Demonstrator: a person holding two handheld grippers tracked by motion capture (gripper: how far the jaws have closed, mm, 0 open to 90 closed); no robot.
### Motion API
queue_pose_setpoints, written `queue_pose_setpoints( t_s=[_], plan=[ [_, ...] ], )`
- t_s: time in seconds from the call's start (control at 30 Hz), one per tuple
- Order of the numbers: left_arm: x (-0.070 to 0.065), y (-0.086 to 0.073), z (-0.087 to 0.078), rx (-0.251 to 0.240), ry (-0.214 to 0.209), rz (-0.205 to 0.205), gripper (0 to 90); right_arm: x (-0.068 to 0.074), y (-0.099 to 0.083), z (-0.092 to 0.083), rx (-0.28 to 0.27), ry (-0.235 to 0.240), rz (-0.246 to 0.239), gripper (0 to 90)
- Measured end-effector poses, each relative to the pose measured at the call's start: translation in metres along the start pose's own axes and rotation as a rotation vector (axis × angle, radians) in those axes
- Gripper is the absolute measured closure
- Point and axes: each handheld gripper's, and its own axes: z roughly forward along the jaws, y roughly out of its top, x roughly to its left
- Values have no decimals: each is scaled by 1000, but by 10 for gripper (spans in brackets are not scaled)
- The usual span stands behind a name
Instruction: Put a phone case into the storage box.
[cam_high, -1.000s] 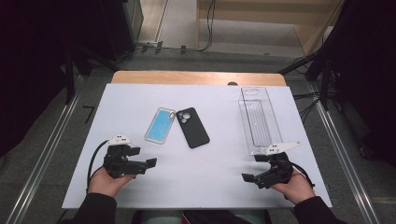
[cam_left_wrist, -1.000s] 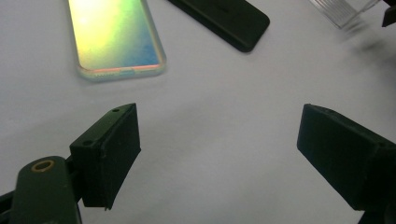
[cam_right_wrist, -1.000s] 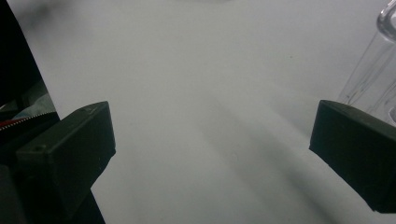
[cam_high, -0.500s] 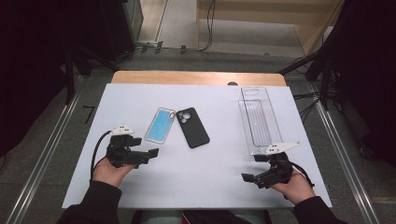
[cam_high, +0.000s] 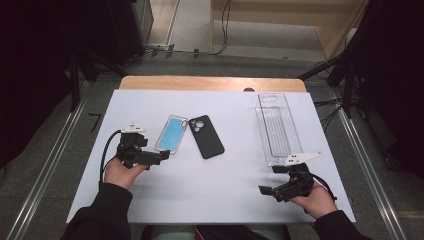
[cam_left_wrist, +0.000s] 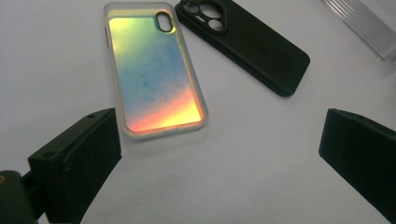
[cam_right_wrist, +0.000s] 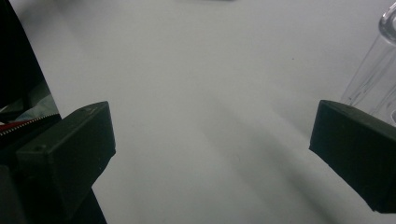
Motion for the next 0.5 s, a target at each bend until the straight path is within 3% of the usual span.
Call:
queue_pose_setpoints(
  t_s=[0.27, 0.5],
  plan=[
    [0, 10, 9, -3, 15, 24, 0, 0, 0, 0, 0, 3, -2, 0],
    [5, 19, 18, -29, -14, 28, 0, 0, 0, 0, 1, 1, -3, 0]
  ],
)
